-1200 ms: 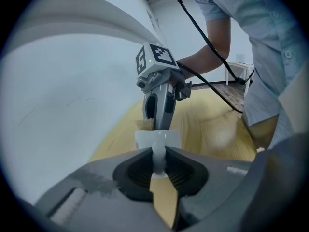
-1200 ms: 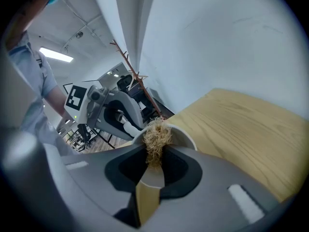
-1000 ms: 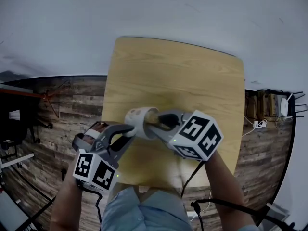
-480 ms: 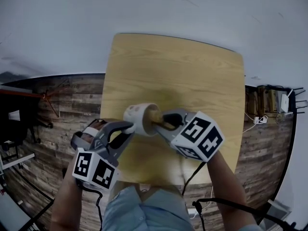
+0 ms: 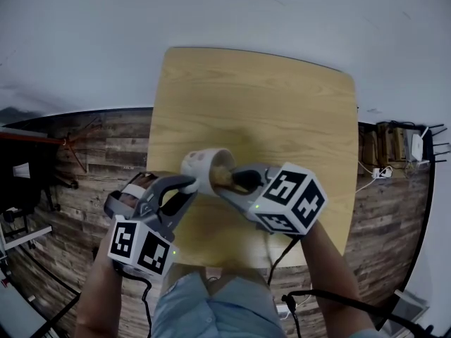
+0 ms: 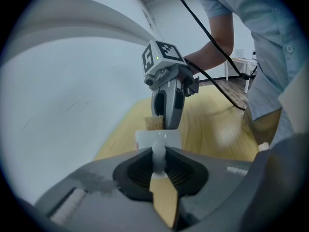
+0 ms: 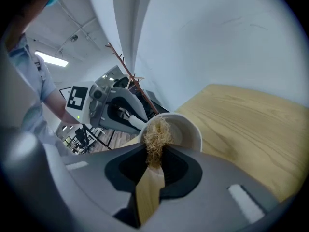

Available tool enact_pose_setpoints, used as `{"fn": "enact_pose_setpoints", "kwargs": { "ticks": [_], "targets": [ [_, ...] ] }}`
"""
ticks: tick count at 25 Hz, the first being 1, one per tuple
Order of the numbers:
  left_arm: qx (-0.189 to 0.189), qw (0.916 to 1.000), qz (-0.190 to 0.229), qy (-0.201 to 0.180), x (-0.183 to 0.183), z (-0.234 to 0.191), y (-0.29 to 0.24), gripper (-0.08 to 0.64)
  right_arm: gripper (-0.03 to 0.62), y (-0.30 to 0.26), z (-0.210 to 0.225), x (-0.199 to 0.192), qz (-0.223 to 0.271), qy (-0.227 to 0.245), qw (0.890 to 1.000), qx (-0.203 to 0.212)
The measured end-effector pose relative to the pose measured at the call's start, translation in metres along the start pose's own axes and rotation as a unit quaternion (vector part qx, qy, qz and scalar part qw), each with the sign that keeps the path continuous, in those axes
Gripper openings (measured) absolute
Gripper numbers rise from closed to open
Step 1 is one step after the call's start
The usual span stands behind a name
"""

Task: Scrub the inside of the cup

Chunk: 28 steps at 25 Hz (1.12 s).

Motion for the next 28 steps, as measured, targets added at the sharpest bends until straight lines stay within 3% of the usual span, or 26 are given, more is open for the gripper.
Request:
{"fn": "enact_pose_setpoints", "kwargs": {
  "ticks": [5, 11, 19, 28],
  "targets": [
    [-0.002, 1.0000, 0.000, -0.005, 0.000, 0.004, 0.000, 0.074, 0.071, 0.003, -0.002, 0.010, 0.032, -0.013, 0.999, 0.002],
    [-0.003, 1.0000, 0.002, -0.001, -0.001, 0.002, 0.002, 0.074, 0.071, 0.010, 0.008, 0.019, 0.054, -0.004, 0.998, -0.040],
    [0.001, 1.0000, 0.003, -0.003, 0.001, 0.001, 0.001, 0.074, 0.071, 0.021, 0.020, 0.016, 0.060, 0.010, 0.995, -0.075],
    [0.004, 1.0000, -0.002, -0.003, 0.002, 0.000, 0.000, 0.074, 0.071, 0.023, 0.023, -0.007, 0.048, -0.008, 0.996, -0.073]
  ]
}}
Point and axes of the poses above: the fingertips, and each gripper's own axes: y backward along the fingers, z to its right, x out of its top, the point moved 5 cm from there along y, backward along the fingers, and after that the axes turned 11 degrees about -y, right-handed, at the moved point
